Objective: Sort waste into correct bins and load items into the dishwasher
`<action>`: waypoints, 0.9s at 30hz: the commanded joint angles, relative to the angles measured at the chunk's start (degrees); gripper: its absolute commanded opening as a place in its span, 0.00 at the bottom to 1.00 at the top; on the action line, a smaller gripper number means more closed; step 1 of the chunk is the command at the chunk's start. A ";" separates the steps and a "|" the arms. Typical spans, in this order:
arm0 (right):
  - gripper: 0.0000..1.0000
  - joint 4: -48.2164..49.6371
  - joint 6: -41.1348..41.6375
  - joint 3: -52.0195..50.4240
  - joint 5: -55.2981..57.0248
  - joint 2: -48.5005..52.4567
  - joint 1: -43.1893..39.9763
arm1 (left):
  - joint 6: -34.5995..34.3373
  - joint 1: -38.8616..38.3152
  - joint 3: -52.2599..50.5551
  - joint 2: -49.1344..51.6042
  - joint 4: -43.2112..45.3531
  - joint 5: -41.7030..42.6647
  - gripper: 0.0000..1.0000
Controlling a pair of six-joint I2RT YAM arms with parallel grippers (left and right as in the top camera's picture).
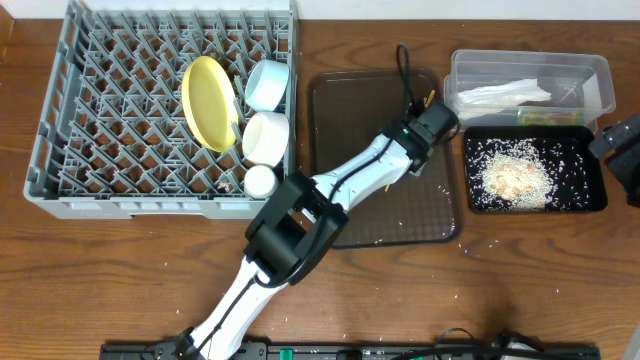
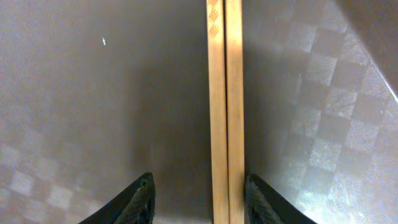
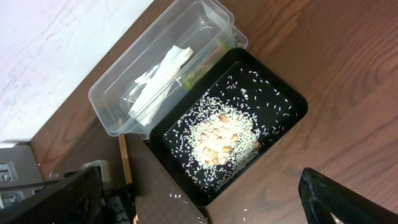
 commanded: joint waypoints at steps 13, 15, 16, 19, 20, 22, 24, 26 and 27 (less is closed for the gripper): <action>0.99 -0.04 0.61 0.15 -0.07 0.00 -0.57 | -9.05 7.26 -2.60 3.26 -9.31 26.64 0.48; 0.99 -0.07 0.61 0.15 -0.09 0.00 -0.57 | -8.81 8.15 -2.58 2.14 -9.29 27.06 0.49; 0.99 -0.07 0.61 0.15 -0.07 0.00 -0.57 | -8.15 8.35 -2.54 1.62 -9.29 27.06 0.49; 0.99 -0.07 0.61 0.15 -0.07 0.00 -0.57 | -2.47 8.57 -2.25 -0.96 -9.20 26.99 0.49; 0.99 -0.07 0.61 0.15 -0.09 0.00 -0.57 | -0.35 8.55 -2.23 -1.81 -9.03 26.75 0.48; 0.99 -0.07 0.61 0.15 -0.07 0.00 -0.57 | 2.71 8.31 -2.23 -3.54 -8.48 24.28 0.49; 0.99 -0.04 0.61 0.15 -0.07 0.00 -0.57 | 5.14 8.04 -2.23 -4.57 -7.45 19.82 0.49; 0.99 -0.07 0.61 0.15 -0.07 0.00 -0.57 | 7.17 7.74 -2.23 -4.74 -6.23 15.78 0.49; 0.99 -0.04 0.61 0.15 -0.09 0.00 -0.57 | 7.65 7.69 -2.23 -4.74 -5.79 14.62 0.49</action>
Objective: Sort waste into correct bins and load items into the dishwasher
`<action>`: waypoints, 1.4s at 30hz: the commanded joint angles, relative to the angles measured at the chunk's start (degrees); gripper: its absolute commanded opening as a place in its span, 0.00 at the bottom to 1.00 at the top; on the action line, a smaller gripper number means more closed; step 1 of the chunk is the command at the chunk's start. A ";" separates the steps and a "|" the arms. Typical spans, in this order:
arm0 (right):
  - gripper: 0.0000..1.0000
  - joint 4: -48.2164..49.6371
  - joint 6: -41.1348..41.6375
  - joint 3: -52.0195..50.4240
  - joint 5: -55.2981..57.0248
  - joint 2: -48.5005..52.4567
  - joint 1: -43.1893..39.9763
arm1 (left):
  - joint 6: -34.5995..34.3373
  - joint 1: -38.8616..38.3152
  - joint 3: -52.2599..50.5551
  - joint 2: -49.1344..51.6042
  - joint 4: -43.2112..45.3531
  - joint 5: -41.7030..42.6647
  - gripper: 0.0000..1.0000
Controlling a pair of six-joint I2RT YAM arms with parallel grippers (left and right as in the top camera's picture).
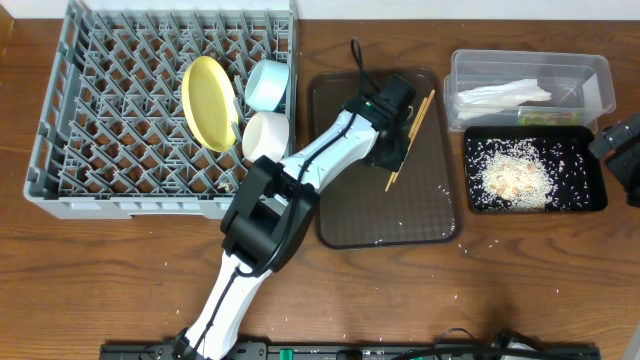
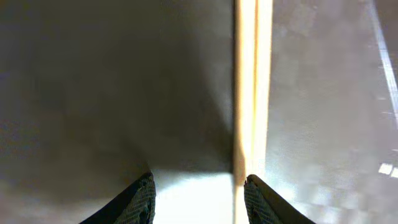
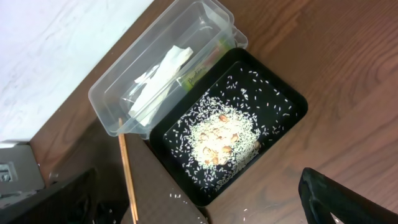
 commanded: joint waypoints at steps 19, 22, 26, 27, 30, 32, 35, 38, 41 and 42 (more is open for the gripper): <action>0.99 -0.07 0.61 0.15 -0.09 0.00 -0.57 | 7.10 -1.92 -1.70 -1.51 8.00 -8.48 0.49; 0.99 -0.07 0.61 0.15 -0.09 0.00 -0.57 | 8.35 -2.62 -1.97 -1.51 8.79 -8.50 0.50; 0.99 -0.04 0.61 0.15 -0.07 0.00 -0.57 | 10.64 -3.41 -2.49 -1.51 9.57 -8.52 0.50; 0.99 -0.07 0.61 0.15 -0.07 0.00 -0.57 | 10.73 -3.45 -2.54 -1.51 9.64 -8.52 0.50; 0.99 -0.04 0.61 0.15 -0.09 0.00 -0.57 | 10.71 -3.43 -2.91 -1.51 10.19 -9.20 0.49; 0.99 -0.07 0.61 0.15 -0.07 0.00 -0.57 | 10.71 -3.43 -2.97 -1.51 10.25 -10.75 0.50; 0.99 -0.07 0.61 0.15 -0.07 0.00 -0.57 | 10.69 -3.43 -2.97 -1.51 10.34 -11.69 0.50; 0.99 -0.07 0.61 0.15 -0.07 0.00 -0.57 | 10.25 -3.43 -2.80 -1.53 10.75 -11.67 0.50; 0.99 -0.07 0.61 0.15 -0.09 0.00 -0.57 | 10.25 -3.43 -1.92 -2.05 10.64 -11.67 0.50; 0.99 -0.07 0.61 0.15 -0.09 0.00 -0.57 | 10.25 -3.43 -1.75 -2.47 10.67 -11.67 0.50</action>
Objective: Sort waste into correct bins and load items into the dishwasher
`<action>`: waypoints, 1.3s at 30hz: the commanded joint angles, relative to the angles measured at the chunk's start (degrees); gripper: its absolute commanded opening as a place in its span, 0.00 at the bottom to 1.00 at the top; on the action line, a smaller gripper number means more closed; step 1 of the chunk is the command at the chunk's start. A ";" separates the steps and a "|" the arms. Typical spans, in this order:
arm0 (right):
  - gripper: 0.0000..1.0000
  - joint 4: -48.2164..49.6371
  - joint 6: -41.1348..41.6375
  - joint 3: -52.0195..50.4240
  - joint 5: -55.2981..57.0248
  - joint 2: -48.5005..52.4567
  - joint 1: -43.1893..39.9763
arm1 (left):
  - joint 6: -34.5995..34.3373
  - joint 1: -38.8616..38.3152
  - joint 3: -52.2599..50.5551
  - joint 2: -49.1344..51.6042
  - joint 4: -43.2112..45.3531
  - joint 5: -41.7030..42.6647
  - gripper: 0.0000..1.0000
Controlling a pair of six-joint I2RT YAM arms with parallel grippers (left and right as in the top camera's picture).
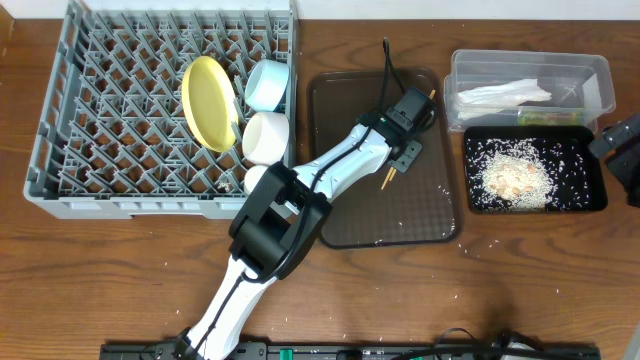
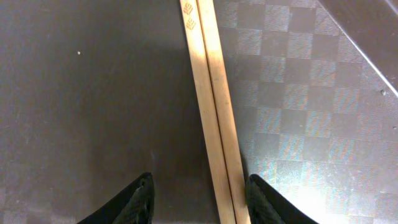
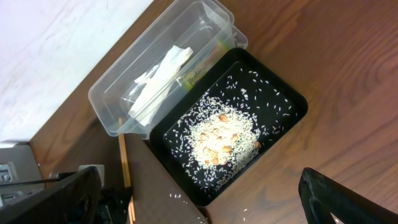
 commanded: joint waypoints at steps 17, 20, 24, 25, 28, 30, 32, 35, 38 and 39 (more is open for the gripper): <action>0.99 -0.07 0.63 0.15 -0.07 0.00 -0.57 | 0.55 0.55 0.83 -1.44 3.21 -4.00 0.49; 0.99 -0.07 0.63 0.15 -0.09 0.00 -0.57 | 0.52 0.85 0.74 -0.52 3.63 -4.48 0.50; 0.99 -0.07 0.63 0.15 -0.07 0.00 -0.57 | 0.52 1.20 0.74 -0.52 4.07 -4.57 0.49; 0.99 -0.07 0.63 0.15 -0.09 0.00 -0.57 | 0.52 1.25 0.72 -0.52 4.26 -4.72 0.50; 0.99 -0.07 0.63 0.15 -0.07 0.00 -0.57 | 0.52 1.25 0.57 -0.50 4.70 -4.90 0.50; 0.99 -0.07 0.63 0.15 -0.09 0.00 -0.57 | 0.52 1.22 0.57 -0.35 4.79 -4.90 0.50; 0.99 -0.07 0.63 0.15 -0.07 0.00 -0.57 | 0.52 1.22 0.57 -0.02 4.90 -4.87 0.49; 0.99 -0.07 0.63 0.15 -0.09 0.00 -0.57 | 0.50 1.22 0.52 0.52 4.70 -4.83 0.50; 0.99 -0.07 0.63 0.15 -0.09 0.00 -0.57 | 0.50 1.18 0.52 1.01 4.63 -4.83 0.50; 0.99 -0.07 0.63 0.15 -0.09 0.00 -0.57 | 0.50 1.18 0.50 1.05 4.66 -4.81 0.50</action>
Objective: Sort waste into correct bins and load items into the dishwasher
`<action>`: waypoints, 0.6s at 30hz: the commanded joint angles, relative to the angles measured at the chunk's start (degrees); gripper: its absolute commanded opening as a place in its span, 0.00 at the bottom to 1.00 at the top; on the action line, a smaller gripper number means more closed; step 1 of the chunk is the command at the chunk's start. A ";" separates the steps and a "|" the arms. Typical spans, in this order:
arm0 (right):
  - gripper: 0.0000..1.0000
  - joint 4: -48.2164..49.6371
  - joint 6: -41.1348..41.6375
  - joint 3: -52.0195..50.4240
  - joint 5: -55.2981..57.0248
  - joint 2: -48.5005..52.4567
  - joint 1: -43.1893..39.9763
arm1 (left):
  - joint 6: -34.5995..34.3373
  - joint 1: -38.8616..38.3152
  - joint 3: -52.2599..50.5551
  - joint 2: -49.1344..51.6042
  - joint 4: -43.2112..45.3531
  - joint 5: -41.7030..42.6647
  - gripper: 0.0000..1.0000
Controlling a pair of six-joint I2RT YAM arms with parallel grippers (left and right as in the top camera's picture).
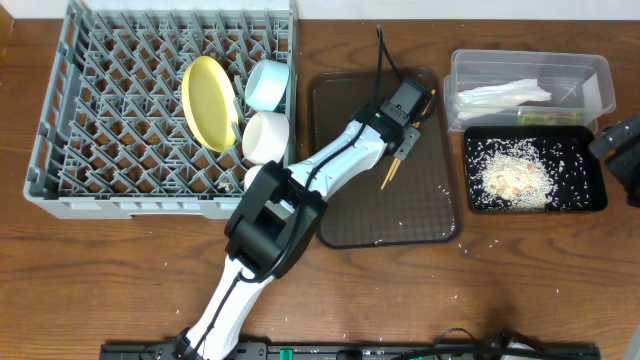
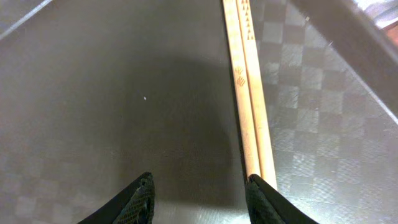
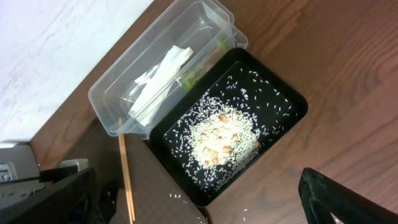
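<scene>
A pair of wooden chopsticks (image 1: pixel 398 158) lies slantwise on the brown tray (image 1: pixel 345 200), towards its right side. My left gripper (image 1: pixel 404 110) hangs open low over their far half. In the left wrist view the chopsticks (image 2: pixel 247 106) run up from just beside the right fingertip (image 2: pixel 261 198), and the gap of the left gripper (image 2: pixel 200 198) holds nothing. My right gripper (image 3: pixel 199 180) stands open at the table's right edge, above the black bin (image 3: pixel 230 130) of rice and scraps.
A clear bin (image 1: pixel 530 80) with crumpled paper stands behind the black bin (image 1: pixel 535 170). The grey dish rack (image 1: pixel 110 130) at left holds a yellow plate (image 1: pixel 208 102), two bowls and a cup. Rice grains lie scattered on the tray and the wooden table.
My left gripper has shifted a little towards the tray's far edge and sits slightly higher over the chopsticks. It stays open. The chopsticks and the right arm have not moved.
My left gripper was open low over the chopsticks near the tray's right rim. Then it was further left, very close to the tray. Then it was back over the chopsticks, as now. The chopsticks have stayed on the tray throughout; the right arm has stayed still.
</scene>
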 commanded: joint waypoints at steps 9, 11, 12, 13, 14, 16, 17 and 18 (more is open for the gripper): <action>0.99 -0.07 0.63 0.15 -0.07 0.00 -0.57 | 0.46 0.11 0.50 2.34 -0.11 0.98 0.50; 0.99 -0.07 0.63 0.15 -0.09 0.00 -0.57 | 0.46 0.11 0.50 2.75 -0.13 0.98 0.50; 0.99 -0.07 0.63 0.15 -0.07 0.00 -0.57 | 0.46 0.11 0.50 2.97 -0.17 1.01 0.50; 0.99 -0.07 0.63 0.15 -0.07 0.00 -0.57 | 0.46 0.11 0.50 3.10 -0.28 1.01 0.50; 0.99 -0.07 0.63 0.15 -0.09 0.00 -0.57 | 0.46 0.11 0.50 3.15 -0.33 1.01 0.50; 0.99 -0.07 0.63 0.15 -0.07 0.00 -0.57 | 0.46 0.11 0.50 3.19 -0.35 1.03 0.50; 0.99 -0.07 0.63 0.15 -0.07 0.00 -0.57 | 0.44 0.09 0.50 3.19 -0.35 1.03 0.49; 0.99 -0.07 0.63 0.15 -0.07 0.00 -0.57 | 0.44 0.09 0.50 3.19 -0.35 1.01 0.50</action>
